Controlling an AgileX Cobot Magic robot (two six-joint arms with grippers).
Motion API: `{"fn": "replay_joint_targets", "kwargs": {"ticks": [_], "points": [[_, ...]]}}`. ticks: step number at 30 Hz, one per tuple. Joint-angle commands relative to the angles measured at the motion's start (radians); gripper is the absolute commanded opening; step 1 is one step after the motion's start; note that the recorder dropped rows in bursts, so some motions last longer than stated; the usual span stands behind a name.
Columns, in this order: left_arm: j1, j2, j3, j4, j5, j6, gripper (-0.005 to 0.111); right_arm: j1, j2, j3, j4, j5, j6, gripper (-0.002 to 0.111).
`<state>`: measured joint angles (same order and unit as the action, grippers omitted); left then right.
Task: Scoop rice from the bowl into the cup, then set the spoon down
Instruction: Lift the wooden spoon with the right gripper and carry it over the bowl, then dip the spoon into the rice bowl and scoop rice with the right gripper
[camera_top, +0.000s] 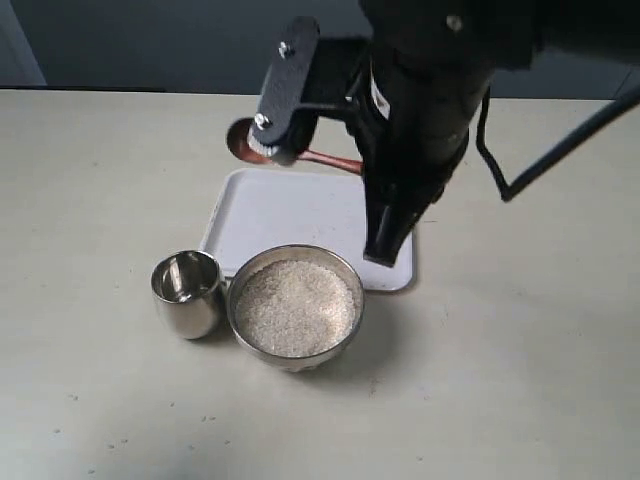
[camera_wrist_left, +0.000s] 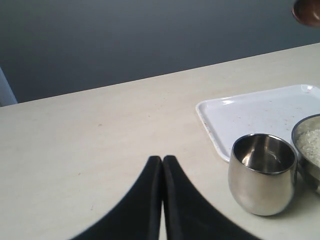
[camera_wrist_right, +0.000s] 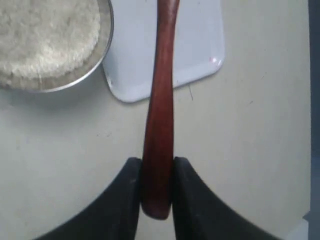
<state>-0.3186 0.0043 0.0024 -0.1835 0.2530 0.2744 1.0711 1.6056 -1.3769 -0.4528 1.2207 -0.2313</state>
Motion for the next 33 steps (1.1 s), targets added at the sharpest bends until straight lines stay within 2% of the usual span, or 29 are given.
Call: {"fn": "replay_joint_targets", "kwargs": {"ticks": [1,5,11,19,33], "points": [[-0.005,-0.004,-0.002,0.000,-0.012,-0.003,0.001,-0.005,-0.009,0.077,-0.088,0.000,0.007,-0.001],[-0.005,-0.004,-0.002,0.000,-0.012,-0.003,0.001,-0.005,-0.009,0.091,-0.164,0.000,0.089,-0.001],[-0.005,-0.004,-0.002,0.000,-0.012,-0.003,0.001,-0.005,-0.009,0.110,-0.053,0.000,0.097,-0.001],[-0.005,-0.004,-0.002,0.000,-0.012,-0.003,0.001,-0.005,-0.009,0.166,-0.070,0.000,0.099,-0.001],[-0.005,-0.004,-0.002,0.000,-0.012,-0.003,0.001,-0.005,-0.003,0.166,-0.074,0.000,0.099,-0.001]]}}
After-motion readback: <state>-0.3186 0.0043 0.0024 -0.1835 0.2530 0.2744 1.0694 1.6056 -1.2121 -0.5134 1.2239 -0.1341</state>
